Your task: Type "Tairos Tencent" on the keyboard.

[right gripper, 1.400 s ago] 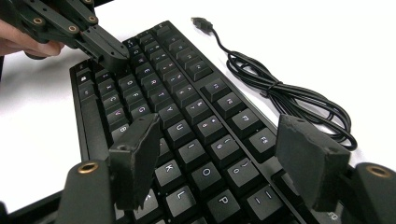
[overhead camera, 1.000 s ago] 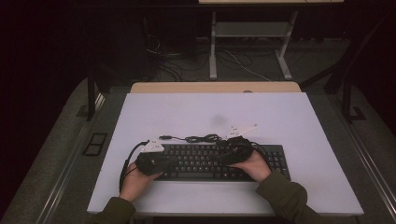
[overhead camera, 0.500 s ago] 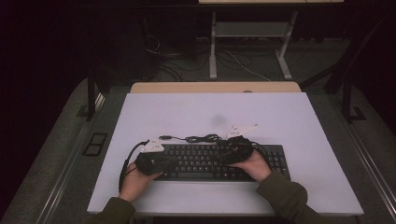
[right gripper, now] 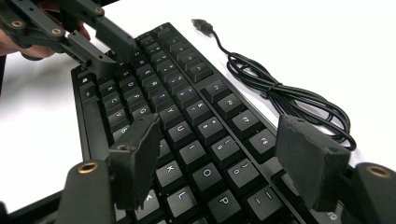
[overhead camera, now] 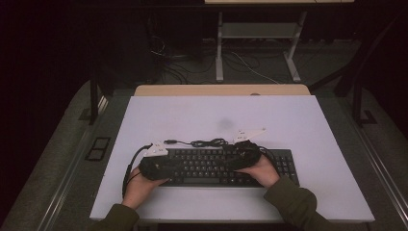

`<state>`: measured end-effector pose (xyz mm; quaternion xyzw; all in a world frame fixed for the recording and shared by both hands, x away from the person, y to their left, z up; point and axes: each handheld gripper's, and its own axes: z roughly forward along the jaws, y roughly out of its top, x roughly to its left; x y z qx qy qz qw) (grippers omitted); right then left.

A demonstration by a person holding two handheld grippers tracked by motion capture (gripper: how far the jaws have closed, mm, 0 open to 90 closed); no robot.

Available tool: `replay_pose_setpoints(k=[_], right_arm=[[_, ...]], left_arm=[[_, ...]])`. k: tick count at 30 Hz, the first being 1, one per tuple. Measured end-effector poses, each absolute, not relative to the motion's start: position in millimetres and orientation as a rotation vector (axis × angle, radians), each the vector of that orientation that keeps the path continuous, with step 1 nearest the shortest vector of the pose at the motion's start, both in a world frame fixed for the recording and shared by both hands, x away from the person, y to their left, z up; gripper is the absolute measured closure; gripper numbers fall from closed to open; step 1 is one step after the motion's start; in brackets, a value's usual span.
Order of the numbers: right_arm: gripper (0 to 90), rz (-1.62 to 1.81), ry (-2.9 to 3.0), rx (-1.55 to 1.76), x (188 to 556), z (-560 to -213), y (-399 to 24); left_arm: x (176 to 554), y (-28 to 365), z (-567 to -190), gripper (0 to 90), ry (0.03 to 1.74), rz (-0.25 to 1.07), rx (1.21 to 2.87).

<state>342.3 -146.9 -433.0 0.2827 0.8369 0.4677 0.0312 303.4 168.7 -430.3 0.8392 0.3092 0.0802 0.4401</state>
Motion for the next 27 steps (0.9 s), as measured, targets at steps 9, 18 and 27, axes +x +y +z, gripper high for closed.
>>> replay_pose_setpoints(k=[9,18,27], right_arm=[[30.5,1.442,2.580,0.867,341,-432,-149],[30.5,1.444,2.582,0.876,339,-432,-154],[30.2,1.442,2.585,0.874,340,-433,-157]], left_arm=[[304,164,-430,28.1,0.778,0.204,2.068],[301,161,-429,26.4,0.760,0.188,2.065],[295,155,-428,26.6,0.735,0.168,2.061]])
